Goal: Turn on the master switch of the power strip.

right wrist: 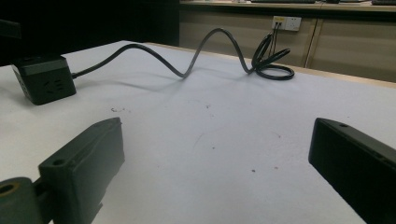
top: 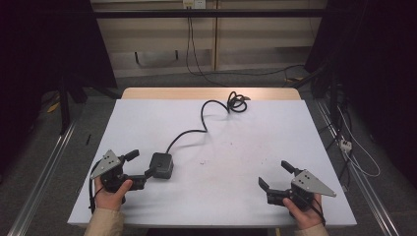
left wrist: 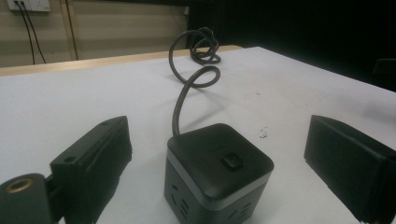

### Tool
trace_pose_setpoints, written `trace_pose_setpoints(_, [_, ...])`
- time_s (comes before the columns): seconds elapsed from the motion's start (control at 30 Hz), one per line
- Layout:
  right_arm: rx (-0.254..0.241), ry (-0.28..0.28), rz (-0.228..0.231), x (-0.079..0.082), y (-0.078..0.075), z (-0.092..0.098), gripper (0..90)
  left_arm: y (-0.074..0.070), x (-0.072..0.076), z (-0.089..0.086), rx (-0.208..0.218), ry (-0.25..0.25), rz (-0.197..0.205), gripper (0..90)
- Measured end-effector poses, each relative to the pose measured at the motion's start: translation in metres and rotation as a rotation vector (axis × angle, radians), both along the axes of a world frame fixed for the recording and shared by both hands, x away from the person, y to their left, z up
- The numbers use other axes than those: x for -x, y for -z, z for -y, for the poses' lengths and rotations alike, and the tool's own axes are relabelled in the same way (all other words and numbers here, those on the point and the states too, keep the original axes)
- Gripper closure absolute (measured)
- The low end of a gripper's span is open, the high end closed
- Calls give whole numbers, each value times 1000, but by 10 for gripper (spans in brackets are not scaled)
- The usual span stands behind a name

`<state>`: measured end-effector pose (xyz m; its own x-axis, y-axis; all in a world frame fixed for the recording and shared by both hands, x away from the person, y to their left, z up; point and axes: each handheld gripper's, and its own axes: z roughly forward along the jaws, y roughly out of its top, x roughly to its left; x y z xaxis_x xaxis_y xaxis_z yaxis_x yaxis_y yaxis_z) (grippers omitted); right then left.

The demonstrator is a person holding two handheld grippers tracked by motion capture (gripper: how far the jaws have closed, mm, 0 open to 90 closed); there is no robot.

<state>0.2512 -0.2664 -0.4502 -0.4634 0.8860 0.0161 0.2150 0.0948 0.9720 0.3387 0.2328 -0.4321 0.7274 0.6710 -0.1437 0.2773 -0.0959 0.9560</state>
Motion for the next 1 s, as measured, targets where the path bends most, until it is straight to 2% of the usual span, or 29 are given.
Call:
trace_pose_setpoints(0.6, [0, -2, 0, 0, 0, 0, 29, -2, -6, 2, -1, -3, -8, 167])
trace_pose_setpoints(0.9, [-1, -4, 0, 0, 0, -1, 29, -3, -8, 3, -4, -2, -18, 249])
trace_pose_setpoints(1.0, [-1, -6, 1, 0, 0, -1, 29, -2, -10, 3, -9, -1, -24, 316])
